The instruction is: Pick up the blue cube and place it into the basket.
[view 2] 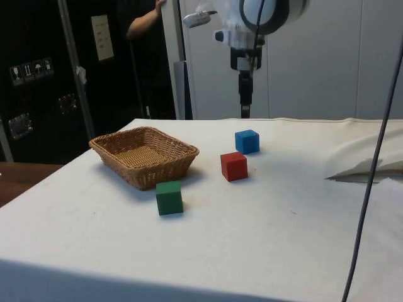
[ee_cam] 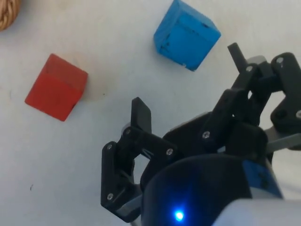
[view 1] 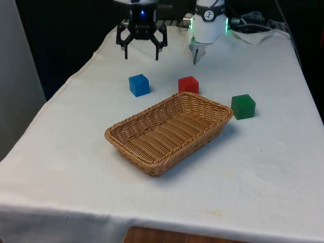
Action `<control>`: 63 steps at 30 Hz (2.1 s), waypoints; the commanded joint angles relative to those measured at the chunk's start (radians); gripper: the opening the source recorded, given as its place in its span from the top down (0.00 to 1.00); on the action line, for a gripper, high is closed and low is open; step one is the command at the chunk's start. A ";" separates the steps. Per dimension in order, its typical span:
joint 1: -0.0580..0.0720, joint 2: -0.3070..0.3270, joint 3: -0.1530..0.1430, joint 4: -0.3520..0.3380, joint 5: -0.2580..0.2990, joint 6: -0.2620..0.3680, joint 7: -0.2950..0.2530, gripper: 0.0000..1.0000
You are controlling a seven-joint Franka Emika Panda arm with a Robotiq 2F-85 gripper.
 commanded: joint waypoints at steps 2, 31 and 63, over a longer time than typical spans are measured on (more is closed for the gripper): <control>0.001 0.023 0.010 0.008 0.040 0.015 -0.031 0.00; -0.011 0.157 0.009 0.060 0.214 0.039 -0.337 0.00; -0.023 0.266 0.032 0.081 0.222 0.130 -0.502 0.00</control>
